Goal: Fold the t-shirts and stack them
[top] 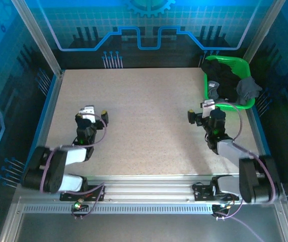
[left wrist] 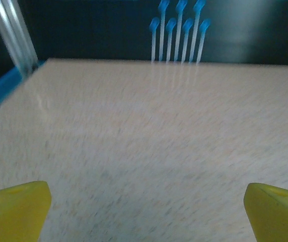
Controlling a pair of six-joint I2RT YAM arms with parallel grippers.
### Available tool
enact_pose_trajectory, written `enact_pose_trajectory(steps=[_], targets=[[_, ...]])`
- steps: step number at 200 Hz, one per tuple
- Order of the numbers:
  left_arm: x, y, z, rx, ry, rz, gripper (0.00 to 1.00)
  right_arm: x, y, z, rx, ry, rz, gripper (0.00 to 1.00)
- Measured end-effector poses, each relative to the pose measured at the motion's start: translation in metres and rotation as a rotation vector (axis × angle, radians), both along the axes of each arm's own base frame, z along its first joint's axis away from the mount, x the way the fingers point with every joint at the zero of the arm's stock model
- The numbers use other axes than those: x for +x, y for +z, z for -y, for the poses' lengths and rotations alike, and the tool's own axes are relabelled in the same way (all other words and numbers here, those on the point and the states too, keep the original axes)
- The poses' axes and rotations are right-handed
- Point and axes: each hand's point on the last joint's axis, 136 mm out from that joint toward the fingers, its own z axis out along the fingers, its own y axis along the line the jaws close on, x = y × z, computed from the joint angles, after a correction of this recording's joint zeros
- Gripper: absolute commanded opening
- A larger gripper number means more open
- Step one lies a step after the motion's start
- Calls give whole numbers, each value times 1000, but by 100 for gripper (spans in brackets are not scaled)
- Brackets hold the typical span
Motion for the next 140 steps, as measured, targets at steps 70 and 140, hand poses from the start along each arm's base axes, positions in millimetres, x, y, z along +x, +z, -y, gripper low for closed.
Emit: enact_pose_trajectory(steps=[70,140], targets=[[27,262,-5,-471,67,252,99,33,258,67,353,-296,117,87],[65,203,127,-598,-244,-286,83,133,64,121,405,-512,-553,74]])
